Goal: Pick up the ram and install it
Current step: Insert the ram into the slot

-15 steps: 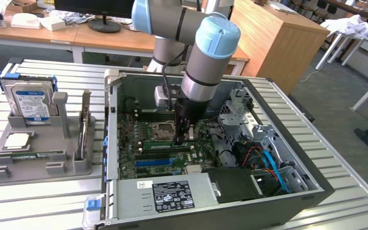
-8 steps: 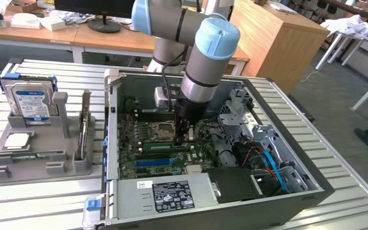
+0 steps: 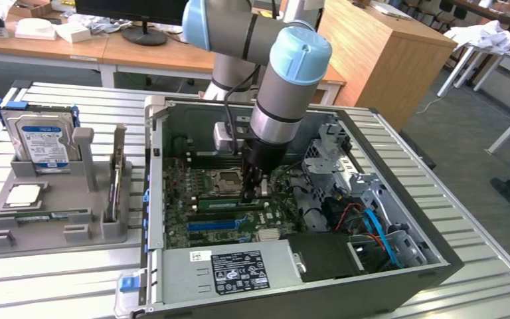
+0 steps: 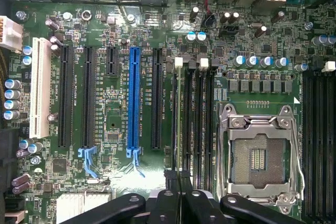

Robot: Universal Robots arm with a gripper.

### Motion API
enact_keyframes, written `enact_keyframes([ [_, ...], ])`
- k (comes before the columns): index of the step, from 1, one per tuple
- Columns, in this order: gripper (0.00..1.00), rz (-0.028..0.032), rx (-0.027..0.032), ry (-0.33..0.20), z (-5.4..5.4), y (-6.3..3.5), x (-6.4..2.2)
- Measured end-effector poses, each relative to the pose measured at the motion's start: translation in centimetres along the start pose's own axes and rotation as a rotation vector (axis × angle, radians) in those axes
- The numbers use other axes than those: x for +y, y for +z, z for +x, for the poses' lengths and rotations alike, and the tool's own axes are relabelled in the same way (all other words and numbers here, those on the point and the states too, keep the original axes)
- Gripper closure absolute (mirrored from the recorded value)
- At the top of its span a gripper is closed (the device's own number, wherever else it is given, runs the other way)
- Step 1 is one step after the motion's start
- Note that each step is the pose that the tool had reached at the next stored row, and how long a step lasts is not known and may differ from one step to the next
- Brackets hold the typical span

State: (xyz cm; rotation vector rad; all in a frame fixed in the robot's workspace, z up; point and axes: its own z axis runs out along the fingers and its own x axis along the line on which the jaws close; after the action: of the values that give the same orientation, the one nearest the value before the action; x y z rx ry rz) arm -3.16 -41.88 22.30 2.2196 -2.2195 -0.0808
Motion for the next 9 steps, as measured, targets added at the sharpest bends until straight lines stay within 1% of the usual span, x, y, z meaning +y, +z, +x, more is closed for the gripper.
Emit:
enact_keyframes([
  [7,0.88,0.0002,-0.0005,0.0,-0.01,0.02,0.0],
  [8,0.82,0.0002,-0.0005,0.0,-0.01,0.02,0.0],
  [9,0.82,0.0002,-0.0004,0.0,-0.01,0.02,0.0],
])
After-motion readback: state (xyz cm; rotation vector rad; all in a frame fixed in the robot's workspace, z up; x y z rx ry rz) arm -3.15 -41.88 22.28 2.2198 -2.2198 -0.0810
